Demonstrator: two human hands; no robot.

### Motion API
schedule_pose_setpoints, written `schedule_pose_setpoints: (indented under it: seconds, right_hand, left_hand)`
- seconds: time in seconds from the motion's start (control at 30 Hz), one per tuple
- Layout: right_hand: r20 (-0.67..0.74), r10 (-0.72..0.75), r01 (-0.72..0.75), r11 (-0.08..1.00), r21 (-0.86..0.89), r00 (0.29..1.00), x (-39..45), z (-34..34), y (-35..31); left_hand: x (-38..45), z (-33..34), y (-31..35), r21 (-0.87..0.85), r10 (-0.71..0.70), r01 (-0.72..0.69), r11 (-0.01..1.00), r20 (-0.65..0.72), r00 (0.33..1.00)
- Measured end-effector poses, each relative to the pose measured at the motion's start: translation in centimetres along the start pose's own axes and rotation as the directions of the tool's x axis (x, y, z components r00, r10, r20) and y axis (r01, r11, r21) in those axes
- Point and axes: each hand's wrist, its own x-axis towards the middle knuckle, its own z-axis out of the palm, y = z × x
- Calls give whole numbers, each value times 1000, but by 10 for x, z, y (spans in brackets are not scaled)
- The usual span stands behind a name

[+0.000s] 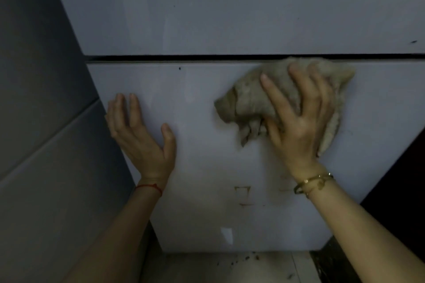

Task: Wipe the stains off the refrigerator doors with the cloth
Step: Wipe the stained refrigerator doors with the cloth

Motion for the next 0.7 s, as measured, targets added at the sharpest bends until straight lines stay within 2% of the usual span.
schedule_pose_setpoints:
  seconds: [0.07, 0.13, 0.3, 0.37, 0.47, 0.53, 0.6, 0.7]
  right_hand:
    - [-33, 20, -20, 1000, 11, 999, 11, 3, -3]
    - [1, -30, 30, 1000, 4, 1000, -7, 3, -12]
    - [219, -296, 307, 951, -20, 930, -81, -12, -14]
    - [209, -273, 287, 957, -41, 939, -73, -17, -3]
    - [54, -109, 110, 994, -11, 993, -22, -8, 3]
    - [-15, -60, 60, 998, 19, 998, 6, -1, 0]
    - [-19, -63, 64, 998, 27, 998, 5, 3, -9]
    - [80, -164, 162, 986, 30, 983, -46, 4, -25]
  left_hand:
    - [0, 0, 0, -2, 0, 0, 1000, -1, 1000]
    - [0, 0, -1, -1, -1, 1, 1000, 0, 1000]
    - [1, 0, 0, -3, 4, -4, 1000, 1, 1000]
    - [1, 0, 0, -2, 1, -1, 1000, -1, 1000]
    - [1, 0, 0, 2, 2, -2, 1000, 6, 1000]
    - [0, 1, 1, 2, 1, -1, 1000, 2, 1000]
    - [0, 1, 0, 4, 3, -3, 1000, -4, 1000]
    - [0, 2, -4, 3, 14, -14, 1000, -2, 1000]
